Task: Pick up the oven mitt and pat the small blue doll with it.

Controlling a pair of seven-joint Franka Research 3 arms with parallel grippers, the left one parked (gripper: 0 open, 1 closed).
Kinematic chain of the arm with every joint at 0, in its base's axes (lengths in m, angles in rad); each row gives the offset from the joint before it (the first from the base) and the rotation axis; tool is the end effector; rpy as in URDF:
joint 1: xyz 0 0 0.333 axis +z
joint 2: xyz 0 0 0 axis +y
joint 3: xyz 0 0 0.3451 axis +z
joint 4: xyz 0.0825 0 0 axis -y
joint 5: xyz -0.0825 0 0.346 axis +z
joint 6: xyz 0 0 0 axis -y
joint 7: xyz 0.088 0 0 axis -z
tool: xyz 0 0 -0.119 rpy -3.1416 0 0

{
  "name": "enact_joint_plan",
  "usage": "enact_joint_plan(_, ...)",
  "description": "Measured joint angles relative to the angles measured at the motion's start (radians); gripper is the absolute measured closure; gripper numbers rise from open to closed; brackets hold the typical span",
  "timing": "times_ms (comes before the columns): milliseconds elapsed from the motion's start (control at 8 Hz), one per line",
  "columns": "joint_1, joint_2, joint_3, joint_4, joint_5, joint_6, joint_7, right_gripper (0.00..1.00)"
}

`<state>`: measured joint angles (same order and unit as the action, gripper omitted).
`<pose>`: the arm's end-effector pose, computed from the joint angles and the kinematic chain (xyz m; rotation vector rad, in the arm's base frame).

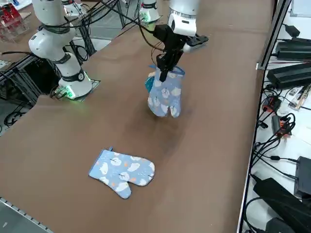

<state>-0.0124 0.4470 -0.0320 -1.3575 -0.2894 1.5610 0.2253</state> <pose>0.6352 -0.0585 0.4774 2.7835 -0.3292 -0.3024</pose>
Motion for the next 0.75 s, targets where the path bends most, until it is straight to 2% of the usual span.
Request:
enact_joint_plan(500,-0.104,0.002,-0.006,-0.028,-0.269,0.033,-0.239,0.96)
enact_joint_plan(750,-0.159,-0.014,-0.008,-0.133,-0.423,0.18,-0.281,0.96)
